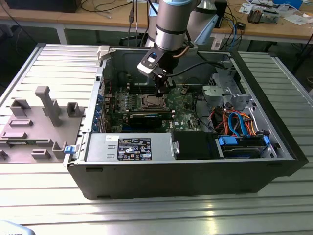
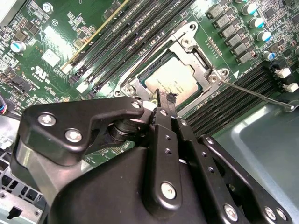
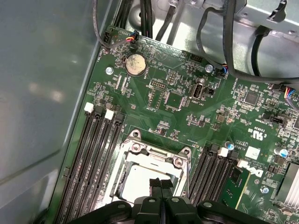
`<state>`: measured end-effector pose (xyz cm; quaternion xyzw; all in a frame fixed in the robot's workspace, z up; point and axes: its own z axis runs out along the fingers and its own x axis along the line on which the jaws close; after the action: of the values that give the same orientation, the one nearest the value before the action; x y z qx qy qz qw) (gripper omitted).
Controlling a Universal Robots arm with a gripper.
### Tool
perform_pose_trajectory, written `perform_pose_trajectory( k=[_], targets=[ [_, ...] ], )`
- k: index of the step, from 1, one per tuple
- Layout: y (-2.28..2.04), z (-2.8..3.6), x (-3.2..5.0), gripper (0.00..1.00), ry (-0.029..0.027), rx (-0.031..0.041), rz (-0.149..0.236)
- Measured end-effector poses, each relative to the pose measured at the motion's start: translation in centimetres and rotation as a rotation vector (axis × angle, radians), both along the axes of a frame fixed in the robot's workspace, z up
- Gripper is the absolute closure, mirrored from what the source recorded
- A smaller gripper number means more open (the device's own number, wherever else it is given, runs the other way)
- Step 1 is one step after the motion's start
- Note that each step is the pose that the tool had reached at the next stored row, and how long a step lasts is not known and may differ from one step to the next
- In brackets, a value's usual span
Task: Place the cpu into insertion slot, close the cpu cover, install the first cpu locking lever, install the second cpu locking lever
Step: 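Install the first cpu locking lever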
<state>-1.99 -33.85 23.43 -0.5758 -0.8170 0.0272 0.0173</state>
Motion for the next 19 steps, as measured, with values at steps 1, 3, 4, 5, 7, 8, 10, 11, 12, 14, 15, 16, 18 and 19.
perform_pose_trajectory(
  k=[1, 3, 4, 5, 7, 8, 10, 11, 12, 14, 15, 16, 18, 19],
  targets=[
    [0.0, 0.0, 0.0, 0.89, 0.0, 0.0, 0.001],
    [0.0, 0.0, 0.0, 0.89, 0.0, 0.0, 0.002],
    [0.0, 0.0, 0.0, 0.89, 0.0, 0.0, 0.003],
    [0.0, 0.0, 0.0, 0.89, 0.0, 0.0, 0.003],
    [0.0, 0.0, 0.0, 0.89, 0.0, 0.0, 0.005],
    [0.0, 0.0, 0.0, 0.89, 0.0, 0.0, 0.005],
    [0.0, 0.0, 0.0, 0.89, 0.0, 0.0, 0.007],
    [0.0, 0.0, 0.0, 0.89, 0.0, 0.0, 0.007],
    [0.0, 0.0, 0.0, 0.89, 0.0, 0.0, 0.009],
    [0.0, 0.0, 0.0, 0.89, 0.0, 0.0, 0.01],
    [0.0, -0.01, 0.0, 0.89, 0.0, 0.0, 0.01],
    [0.0, 0.0, 0.0, 0.89, 0.0, 0.0, 0.012],
    [0.0, 0.0, 0.0, 0.89, 0.0, 0.0, 0.014],
    [0.0, -0.01, 0.0, 0.89, 0.0, 0.0, 0.014]
  ],
)
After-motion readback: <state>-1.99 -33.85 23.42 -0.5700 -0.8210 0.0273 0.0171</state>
